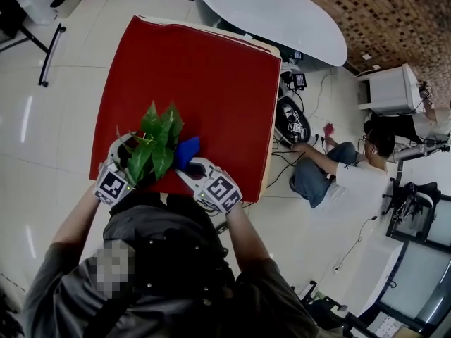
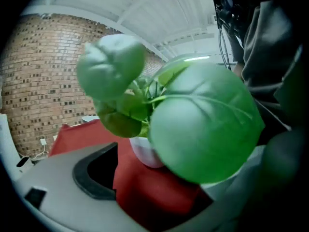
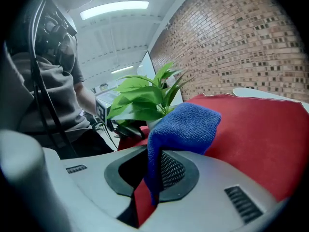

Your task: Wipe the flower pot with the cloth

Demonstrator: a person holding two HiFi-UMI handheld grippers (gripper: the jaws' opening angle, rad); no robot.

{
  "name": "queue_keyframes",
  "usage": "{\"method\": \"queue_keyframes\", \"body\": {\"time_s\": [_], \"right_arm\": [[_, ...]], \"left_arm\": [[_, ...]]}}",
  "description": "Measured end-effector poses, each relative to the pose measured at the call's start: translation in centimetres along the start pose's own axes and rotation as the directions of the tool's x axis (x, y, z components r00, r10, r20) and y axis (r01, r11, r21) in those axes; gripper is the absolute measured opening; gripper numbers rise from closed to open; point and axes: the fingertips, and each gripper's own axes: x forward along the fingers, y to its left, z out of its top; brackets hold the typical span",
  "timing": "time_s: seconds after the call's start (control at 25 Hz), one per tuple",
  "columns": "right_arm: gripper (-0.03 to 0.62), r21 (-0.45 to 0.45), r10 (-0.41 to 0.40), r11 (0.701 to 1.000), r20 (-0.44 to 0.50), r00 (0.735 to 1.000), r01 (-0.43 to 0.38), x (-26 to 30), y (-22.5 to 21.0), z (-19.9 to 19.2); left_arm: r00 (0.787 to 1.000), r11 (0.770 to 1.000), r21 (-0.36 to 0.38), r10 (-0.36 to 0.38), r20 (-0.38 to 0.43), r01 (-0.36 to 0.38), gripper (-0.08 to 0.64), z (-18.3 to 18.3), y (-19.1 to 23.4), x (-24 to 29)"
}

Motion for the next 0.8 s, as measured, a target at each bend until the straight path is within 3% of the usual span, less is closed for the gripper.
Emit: {"method": "queue_keyframes", "body": {"time_s": [0.24, 0.6, 0.8], "right_arm": [[0.069, -0.006, 0.061, 0.998, -0.013, 0.998, -0.061, 1.5, 3.4, 0.4], [0.069, 0.050, -0.006, 0.999, -0.002, 1.000, 0.007, 1.5, 2.1, -1.3], [0.069, 0.055, -0.019, 0.998, 0.014, 1.000, 0.018, 1.6, 2.6, -0.4]], "left_arm": [[0.997, 0.996, -0.059, 0.065, 0.030, -0.063, 0.471, 0.4, -0.7, -0.3], [0.992, 0.992, -0.027, 0.122, 0.029, -0.122, 0.464, 0.5, -0.9, 2.1], [0.993, 0.994, -0.013, 0.108, 0.040, -0.107, 0.436, 0.6, -0.5, 2.3]]}}
